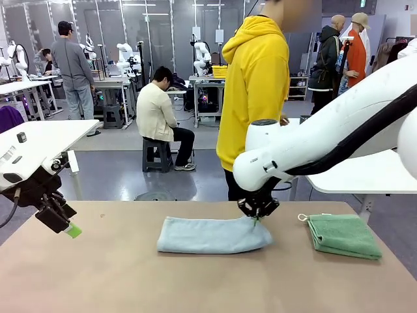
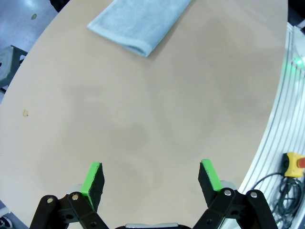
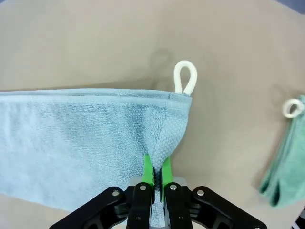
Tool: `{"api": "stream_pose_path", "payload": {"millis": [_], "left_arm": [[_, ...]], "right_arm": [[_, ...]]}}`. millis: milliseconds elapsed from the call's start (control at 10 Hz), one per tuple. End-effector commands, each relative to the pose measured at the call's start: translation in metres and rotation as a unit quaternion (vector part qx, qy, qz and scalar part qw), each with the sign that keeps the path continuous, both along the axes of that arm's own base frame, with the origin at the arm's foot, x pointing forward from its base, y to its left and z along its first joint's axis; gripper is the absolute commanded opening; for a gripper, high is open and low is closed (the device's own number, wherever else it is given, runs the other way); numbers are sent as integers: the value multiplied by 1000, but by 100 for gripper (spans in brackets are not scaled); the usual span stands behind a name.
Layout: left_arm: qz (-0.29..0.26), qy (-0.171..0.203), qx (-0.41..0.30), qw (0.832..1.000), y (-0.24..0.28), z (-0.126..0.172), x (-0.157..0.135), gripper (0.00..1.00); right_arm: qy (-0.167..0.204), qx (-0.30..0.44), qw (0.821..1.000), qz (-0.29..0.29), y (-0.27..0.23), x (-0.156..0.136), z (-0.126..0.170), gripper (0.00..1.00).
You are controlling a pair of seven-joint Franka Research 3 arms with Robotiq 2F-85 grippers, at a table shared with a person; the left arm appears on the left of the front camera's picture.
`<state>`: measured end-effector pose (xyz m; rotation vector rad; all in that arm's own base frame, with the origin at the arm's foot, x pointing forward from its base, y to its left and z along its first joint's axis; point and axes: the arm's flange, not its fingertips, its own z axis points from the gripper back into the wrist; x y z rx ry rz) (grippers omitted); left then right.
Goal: Fold the towels and place them in the basket.
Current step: When a person lays out a Towel with hook on the table, fold it in half twice.
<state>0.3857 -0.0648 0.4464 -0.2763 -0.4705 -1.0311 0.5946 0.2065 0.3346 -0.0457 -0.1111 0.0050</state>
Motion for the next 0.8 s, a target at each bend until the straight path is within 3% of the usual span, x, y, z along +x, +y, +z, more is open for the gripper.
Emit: {"api": "stream_pose_path", "payload": {"millis": [0,300,700], "left_arm": [[7,5,2,1000,-3,-1,1,100],[7,5,2,1000,-3,-1,1,100],[7,5,2,1000,-3,-1,1,100]], "right_arm": [[-21,-33,999,-15,-18,-13,23,0],[-53,-52,997,-19,-14,-23,58,0],[-61,-64,995,42,51,-33,86,0]]}}
